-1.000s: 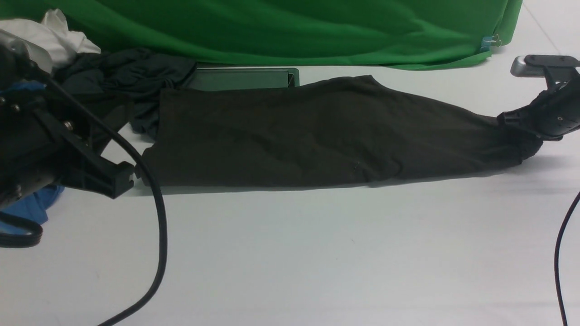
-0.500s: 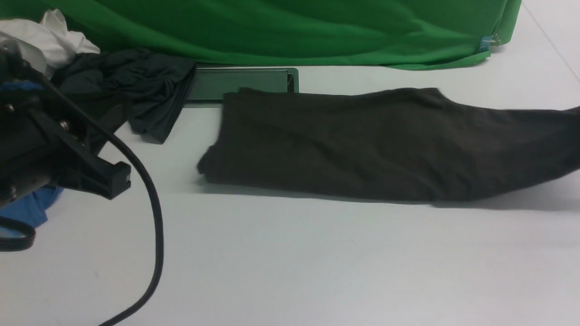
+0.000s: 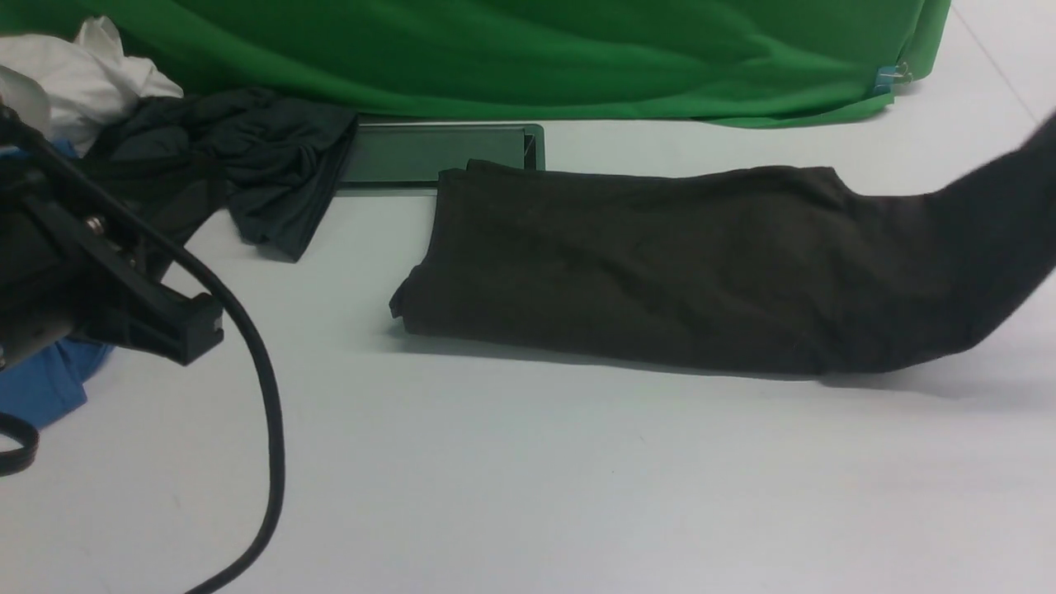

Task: Fold a long-sleeved shirt on a white desktop.
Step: 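Fold the right end of the dark garment over onto its left end with the right gripper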

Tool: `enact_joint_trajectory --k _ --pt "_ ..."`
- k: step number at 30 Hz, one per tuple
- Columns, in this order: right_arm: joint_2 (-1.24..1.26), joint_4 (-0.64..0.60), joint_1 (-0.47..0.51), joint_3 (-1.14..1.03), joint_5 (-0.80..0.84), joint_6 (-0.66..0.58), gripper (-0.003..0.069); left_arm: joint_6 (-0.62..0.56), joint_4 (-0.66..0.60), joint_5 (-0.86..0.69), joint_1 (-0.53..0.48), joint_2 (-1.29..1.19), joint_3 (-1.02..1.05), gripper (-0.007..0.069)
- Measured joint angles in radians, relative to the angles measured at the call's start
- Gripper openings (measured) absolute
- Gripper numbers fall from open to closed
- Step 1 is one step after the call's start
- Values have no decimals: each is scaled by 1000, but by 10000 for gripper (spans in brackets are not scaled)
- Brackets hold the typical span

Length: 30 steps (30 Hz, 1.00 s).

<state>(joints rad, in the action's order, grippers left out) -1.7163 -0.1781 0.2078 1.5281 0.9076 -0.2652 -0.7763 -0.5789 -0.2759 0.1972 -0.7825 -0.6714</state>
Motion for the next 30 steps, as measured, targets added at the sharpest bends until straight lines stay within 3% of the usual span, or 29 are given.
enact_joint_trajectory --k 11,19,30 --pt "-2 -230 -256 184 -32 -8 66 0 4 1 0 3 0 17" --pt "-120 -290 -405 361 -13 -8 66 0 23 4 0 5 0 17" --pt "-292 -350 -538 537 19 -8 65 0 38 4 0 5 0 17"
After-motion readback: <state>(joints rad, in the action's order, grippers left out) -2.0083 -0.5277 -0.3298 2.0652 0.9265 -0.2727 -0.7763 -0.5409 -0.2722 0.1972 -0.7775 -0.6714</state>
